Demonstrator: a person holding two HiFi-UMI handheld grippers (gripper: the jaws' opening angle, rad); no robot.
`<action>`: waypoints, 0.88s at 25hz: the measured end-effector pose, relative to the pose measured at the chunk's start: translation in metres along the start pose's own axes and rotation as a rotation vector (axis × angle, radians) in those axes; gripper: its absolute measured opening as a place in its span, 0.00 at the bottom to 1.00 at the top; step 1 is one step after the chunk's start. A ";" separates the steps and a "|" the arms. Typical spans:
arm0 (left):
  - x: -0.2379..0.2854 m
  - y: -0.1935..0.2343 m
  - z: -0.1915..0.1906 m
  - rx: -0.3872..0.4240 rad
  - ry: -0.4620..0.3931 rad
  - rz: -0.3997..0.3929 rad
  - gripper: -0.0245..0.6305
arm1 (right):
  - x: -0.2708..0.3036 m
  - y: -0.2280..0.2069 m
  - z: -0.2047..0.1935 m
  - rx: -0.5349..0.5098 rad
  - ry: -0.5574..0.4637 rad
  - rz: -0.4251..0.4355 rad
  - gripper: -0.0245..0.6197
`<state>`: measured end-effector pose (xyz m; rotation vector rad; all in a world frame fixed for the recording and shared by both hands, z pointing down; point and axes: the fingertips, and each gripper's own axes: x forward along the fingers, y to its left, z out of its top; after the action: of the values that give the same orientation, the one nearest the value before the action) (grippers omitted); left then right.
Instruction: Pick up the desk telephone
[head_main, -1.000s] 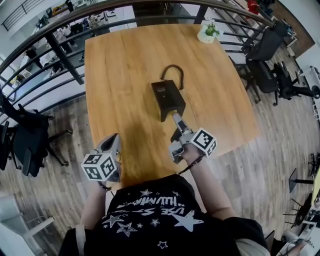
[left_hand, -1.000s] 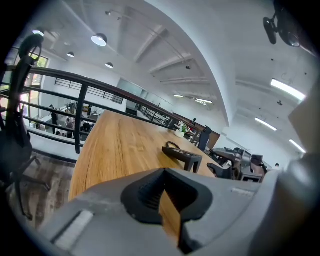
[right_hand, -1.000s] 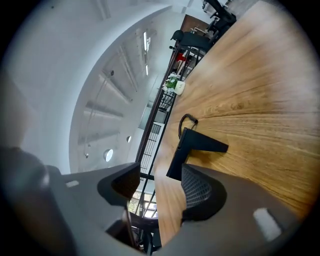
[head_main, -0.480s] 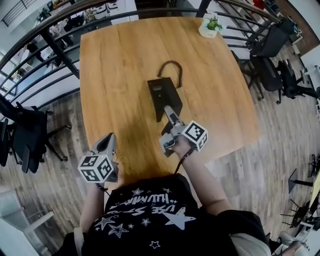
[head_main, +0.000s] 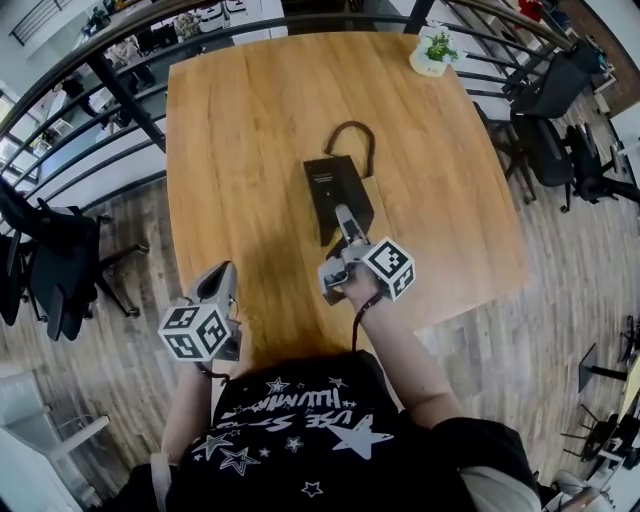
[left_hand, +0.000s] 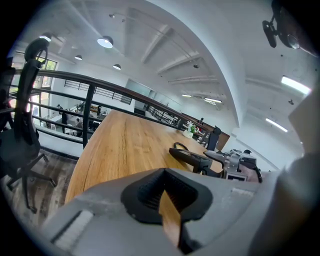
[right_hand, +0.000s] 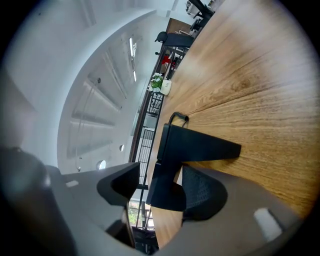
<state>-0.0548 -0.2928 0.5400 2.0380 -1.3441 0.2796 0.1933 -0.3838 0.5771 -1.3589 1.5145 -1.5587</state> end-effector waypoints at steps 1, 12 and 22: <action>0.000 0.001 0.000 -0.002 0.002 0.000 0.04 | 0.002 0.000 0.001 -0.003 -0.009 -0.004 0.46; 0.005 0.008 -0.006 -0.017 0.027 -0.014 0.04 | 0.023 -0.014 0.006 0.007 -0.034 -0.074 0.47; 0.008 0.006 -0.010 -0.027 0.042 -0.033 0.04 | 0.030 -0.024 0.010 -0.001 -0.048 -0.140 0.46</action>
<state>-0.0550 -0.2938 0.5542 2.0189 -1.2814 0.2872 0.1983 -0.4100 0.6063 -1.5210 1.4181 -1.5973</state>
